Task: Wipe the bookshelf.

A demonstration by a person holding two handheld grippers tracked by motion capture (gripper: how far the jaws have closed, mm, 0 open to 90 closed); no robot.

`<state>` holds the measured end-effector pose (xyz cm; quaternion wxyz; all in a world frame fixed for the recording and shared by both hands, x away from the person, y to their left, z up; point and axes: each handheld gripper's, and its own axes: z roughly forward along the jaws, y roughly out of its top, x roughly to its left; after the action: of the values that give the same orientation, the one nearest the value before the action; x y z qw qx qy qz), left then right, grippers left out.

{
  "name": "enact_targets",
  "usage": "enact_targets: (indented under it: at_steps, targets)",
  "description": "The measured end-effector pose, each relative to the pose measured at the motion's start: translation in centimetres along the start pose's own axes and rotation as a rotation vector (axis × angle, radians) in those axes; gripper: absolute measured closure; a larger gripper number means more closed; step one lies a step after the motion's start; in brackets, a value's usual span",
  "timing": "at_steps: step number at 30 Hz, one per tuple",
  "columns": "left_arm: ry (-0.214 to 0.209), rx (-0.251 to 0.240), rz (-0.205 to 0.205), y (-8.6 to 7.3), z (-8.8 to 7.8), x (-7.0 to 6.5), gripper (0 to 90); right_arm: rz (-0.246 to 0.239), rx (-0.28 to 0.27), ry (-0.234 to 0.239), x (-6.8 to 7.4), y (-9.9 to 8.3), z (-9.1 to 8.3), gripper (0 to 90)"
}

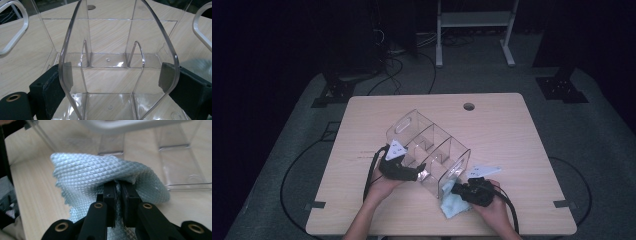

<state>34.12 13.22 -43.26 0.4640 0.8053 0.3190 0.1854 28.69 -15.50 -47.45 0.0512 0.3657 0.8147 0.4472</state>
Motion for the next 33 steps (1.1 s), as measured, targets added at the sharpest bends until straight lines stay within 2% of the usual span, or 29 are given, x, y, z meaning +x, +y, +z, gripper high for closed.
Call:
enact_targets:
  at_steps: [5,8,11,12,14,15,19,24,26,29,31,33]
  targets:
    - [0.002,-0.003,-0.002,0.0,0.1,-0.2,8.4,0.039,-0.102,-0.035,-0.8,0.8,-1.9,82.7]
    - [0.004,-0.003,-0.001,0.1,0.1,-0.2,8.4,0.031,-0.092,-0.015,-0.1,0.7,-1.7,82.9]
    - [0.0,0.001,0.0,0.0,0.1,0.0,8.4,-0.015,-0.072,0.018,1.4,0.6,-1.2,82.8]
    - [-0.002,0.001,0.0,0.0,0.0,0.0,8.5,-0.031,-0.072,0.015,1.7,0.7,-1.2,82.8]
    - [-0.001,-0.002,-0.001,0.0,0.1,-0.1,8.4,-0.038,-0.078,0.007,1.5,0.9,-1.3,82.8]
    - [0.001,-0.002,-0.003,0.0,0.1,-0.1,8.4,-0.027,-0.084,-0.011,0.9,0.9,-1.5,82.8]
    - [0.004,-0.004,-0.001,0.1,0.2,-0.2,8.4,-0.023,-0.075,-0.033,0.4,0.7,-1.5,82.8]
    - [0.0,-0.004,-0.004,0.0,0.1,-0.1,8.4,-0.028,-0.037,-0.034,0.8,0.3,-0.6,82.9]
    - [0.003,-0.003,-0.004,0.0,0.1,-0.1,8.4,-0.035,-0.056,-0.024,1.2,0.6,-1.0,82.9]
    - [0.002,-0.006,-0.008,0.0,0.1,-0.2,8.4,-0.059,-0.12,-0.001,2.1,1.3,-2.1,82.9]
    - [0.001,-0.006,-0.009,0.0,0.1,-0.2,8.4,-0.071,-0.125,0.003,2.4,1.4,-2.2,82.9]
    - [0.002,-0.003,-0.005,0.0,0.1,-0.1,8.4,-0.068,-0.108,0.013,2.2,1.1,-1.8,82.9]
